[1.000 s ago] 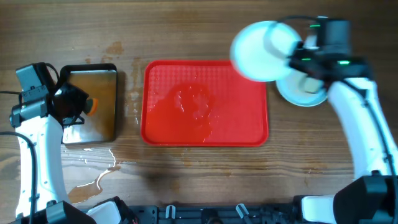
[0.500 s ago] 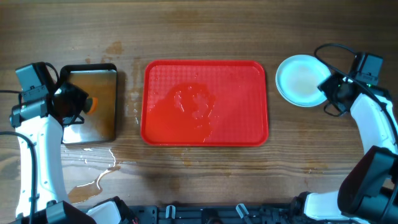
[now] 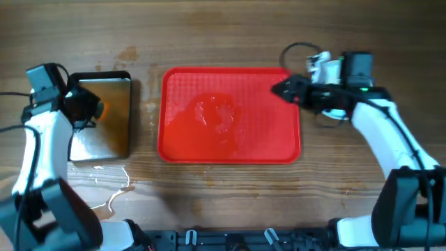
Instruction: Clean dirty plates on tray and stack at the side
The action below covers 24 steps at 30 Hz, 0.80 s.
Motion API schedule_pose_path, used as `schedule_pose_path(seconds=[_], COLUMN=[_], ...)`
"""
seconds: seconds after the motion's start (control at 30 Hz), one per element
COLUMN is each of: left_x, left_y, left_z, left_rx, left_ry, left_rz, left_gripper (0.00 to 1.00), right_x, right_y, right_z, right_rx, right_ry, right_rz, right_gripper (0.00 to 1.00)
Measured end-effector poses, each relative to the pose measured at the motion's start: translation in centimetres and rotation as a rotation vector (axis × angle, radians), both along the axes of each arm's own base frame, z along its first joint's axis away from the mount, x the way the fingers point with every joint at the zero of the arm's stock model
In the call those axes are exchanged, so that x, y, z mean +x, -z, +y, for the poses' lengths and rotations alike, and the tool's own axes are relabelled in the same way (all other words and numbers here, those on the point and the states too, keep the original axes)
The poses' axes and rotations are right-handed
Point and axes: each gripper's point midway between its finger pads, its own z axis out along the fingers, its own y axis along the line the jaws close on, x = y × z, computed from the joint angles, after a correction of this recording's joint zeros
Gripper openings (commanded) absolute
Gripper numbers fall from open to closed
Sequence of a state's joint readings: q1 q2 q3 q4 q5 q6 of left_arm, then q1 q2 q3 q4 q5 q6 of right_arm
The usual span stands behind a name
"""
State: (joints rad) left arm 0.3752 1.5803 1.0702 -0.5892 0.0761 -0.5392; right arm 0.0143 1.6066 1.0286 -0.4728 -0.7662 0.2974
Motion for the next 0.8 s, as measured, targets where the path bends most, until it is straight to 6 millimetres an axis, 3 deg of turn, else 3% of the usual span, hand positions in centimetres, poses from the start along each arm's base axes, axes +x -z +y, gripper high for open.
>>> schedule_pose_path(seconds=[0.07,0.17,0.27,0.43,0.53,0.6,0.63,0.67,0.73,0.77,0.8], left_x=[0.3,0.2,0.4,0.1,0.1,-0.3,-0.6,-1.4,-3.8,-4.3,-5.4], left_y=[1.8,3.1,3.1,2.5,-1.4,-7.1,-8.9,-10.8,-15.4,-16.5,-17.8], left_z=[0.2,0.2,0.2,0.1,-0.2,-1.3,-1.8,-2.6,-4.5,-4.9,-5.5], left_rx=[-0.007,-0.018,-0.015,-0.015,0.006,0.023,0.025,0.022,0.03,0.033,0.04], left_ry=[0.004,0.006,0.006,0.007,0.017,0.044,0.055,0.072,0.109,0.117,0.125], left_rz=[0.032,0.065,0.057,0.056,-0.041,-0.192,-0.24,-0.287,-0.408,-0.439,-0.475], left_gripper=[0.31,0.59,0.62,0.67,0.66,0.67,0.75,1.0,1.0,1.0,1.0], right_x=[-0.8,-1.7,-2.3,-3.0,-4.2,-6.1,-7.0,-7.8,-10.4,-11.3,-12.1], right_y=[0.7,1.7,1.5,-4.4,-9.0,-11.1,-11.8,-12.0,-12.6,-12.7,-12.5], right_z=[2.5,4.8,6.0,5.5,4.2,3.1,2.4,1.9,0.1,-0.6,-1.3], right_rx=[-0.05,-0.145,-0.201,-0.226,-0.234,-0.249,-0.261,-0.272,-0.317,-0.34,-0.366], right_ry=[-0.047,-0.077,-0.093,-0.048,0.004,0.033,0.047,0.055,0.092,0.107,0.121], right_rz=[0.011,0.012,-0.019,-0.184,-0.304,-0.344,-0.352,-0.349,-0.341,-0.336,-0.322], right_gripper=[0.89,0.9,0.9,0.9,0.89,0.87,0.87,0.87,0.94,1.0,1.0])
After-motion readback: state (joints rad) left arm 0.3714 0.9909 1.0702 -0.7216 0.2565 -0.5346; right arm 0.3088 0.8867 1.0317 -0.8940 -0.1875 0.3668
